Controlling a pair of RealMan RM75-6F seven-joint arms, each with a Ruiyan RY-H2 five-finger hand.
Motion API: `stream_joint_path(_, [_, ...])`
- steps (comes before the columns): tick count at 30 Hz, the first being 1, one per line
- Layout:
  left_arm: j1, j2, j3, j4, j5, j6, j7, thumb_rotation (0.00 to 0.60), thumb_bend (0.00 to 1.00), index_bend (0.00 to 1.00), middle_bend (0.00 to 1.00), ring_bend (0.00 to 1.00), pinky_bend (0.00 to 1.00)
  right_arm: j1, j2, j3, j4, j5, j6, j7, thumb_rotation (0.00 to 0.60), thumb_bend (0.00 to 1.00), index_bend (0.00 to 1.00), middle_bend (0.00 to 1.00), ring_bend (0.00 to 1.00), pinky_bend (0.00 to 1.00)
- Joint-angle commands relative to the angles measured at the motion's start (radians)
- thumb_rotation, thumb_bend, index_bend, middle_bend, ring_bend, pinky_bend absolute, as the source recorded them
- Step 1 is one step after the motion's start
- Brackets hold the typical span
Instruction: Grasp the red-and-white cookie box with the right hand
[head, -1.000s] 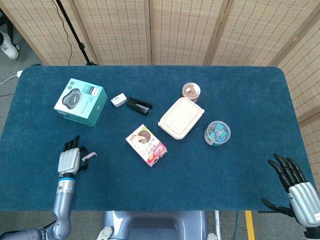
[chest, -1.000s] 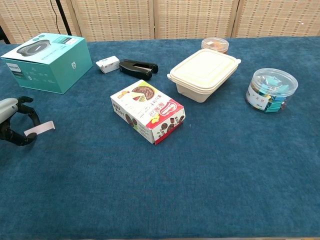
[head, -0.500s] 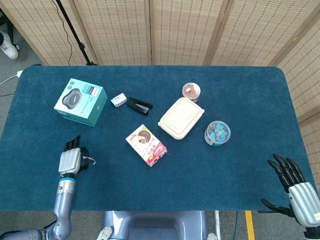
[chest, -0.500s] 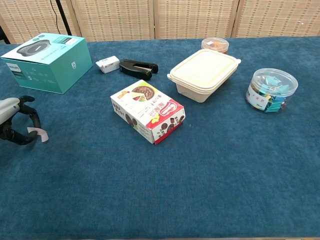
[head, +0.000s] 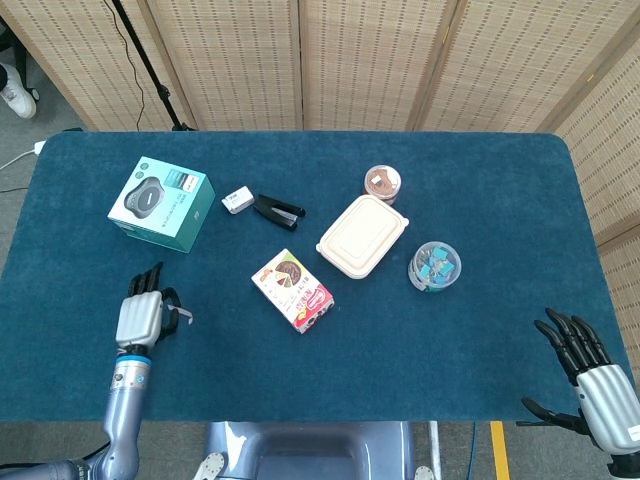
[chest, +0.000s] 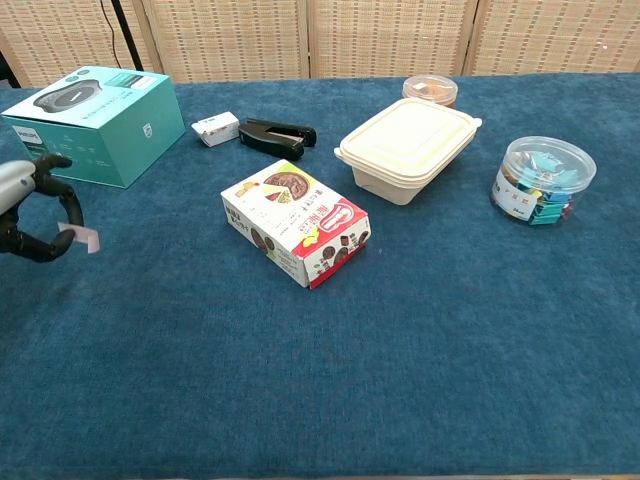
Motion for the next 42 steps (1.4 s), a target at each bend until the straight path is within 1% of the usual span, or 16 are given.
stream_joint_path(1, [-0.030,0.046,0.020,-0.096,0.114,0.051,0.102,0.600,0.50,0.59,0.00,0.00,0.00,0.000,0.001,0.000,0.000,0.000,0.001,0.004,0.600,0.00,0.00,0.00,0.00,0.00])
stream_joint_path(4, [-0.065,0.076,0.037,-0.141,0.202,0.045,0.167,0.600,0.50,0.59,0.00,0.00,0.00,-0.001,0.003,-0.002,0.001,-0.003,0.003,0.008,0.600,0.00,0.00,0.00,0.00,0.00])
stream_joint_path(7, [-0.100,0.079,0.040,-0.169,0.266,0.049,0.267,0.600,0.50,0.59,0.00,0.00,0.00,-0.002,0.004,-0.002,0.003,-0.006,0.010,0.014,0.600,0.00,0.00,0.00,0.00,0.00])
stream_joint_path(11, [-0.143,0.067,0.033,-0.166,0.289,0.023,0.362,0.600,0.50,0.61,0.00,0.00,0.00,-0.001,0.005,-0.002,0.006,-0.005,0.010,0.022,0.600,0.00,0.00,0.00,0.00,0.00])
stream_joint_path(14, [-0.184,0.055,0.026,-0.133,0.296,-0.018,0.420,0.600,0.50,0.61,0.00,0.00,0.00,0.000,0.007,-0.001,0.007,-0.002,0.008,0.029,0.600,0.00,0.00,0.00,0.00,0.00])
stream_joint_path(16, [-0.221,0.049,0.024,-0.099,0.302,-0.065,0.450,0.600,0.50,0.61,0.00,0.00,0.00,0.001,0.007,-0.001,0.007,0.000,0.008,0.031,0.600,0.00,0.00,0.00,0.00,0.00])
stream_joint_path(19, [-0.278,0.029,0.014,-0.028,0.311,-0.134,0.464,0.600,0.50,0.61,0.00,0.00,0.00,0.003,0.009,0.000,0.006,0.004,0.003,0.033,0.600,0.00,0.00,0.00,0.00,0.00])
stream_joint_path(23, [-0.326,0.003,0.012,0.029,0.322,-0.180,0.496,0.600,0.50,0.61,0.00,0.00,0.00,0.006,0.009,0.001,0.004,0.007,-0.003,0.033,0.600,0.00,0.00,0.00,0.00,0.00])
stream_joint_path(29, [-0.382,-0.054,0.007,0.109,0.349,-0.204,0.524,0.600,0.50,0.61,0.00,0.00,0.00,0.008,0.012,0.003,0.005,0.016,-0.007,0.045,0.600,0.00,0.00,0.00,0.00,0.00])
stream_joint_path(33, [-0.408,-0.083,0.001,0.150,0.347,-0.219,0.540,0.600,0.50,0.61,0.00,0.00,0.00,0.010,0.015,0.004,0.009,0.021,-0.009,0.058,0.600,0.00,0.00,0.00,0.00,0.00])
stream_joint_path(42, [-0.452,-0.128,0.010,0.231,0.328,-0.271,0.555,0.600,0.50,0.61,0.00,0.00,0.00,0.015,0.019,0.005,0.013,0.028,-0.018,0.075,0.600,0.00,0.00,0.00,0.00,0.00])
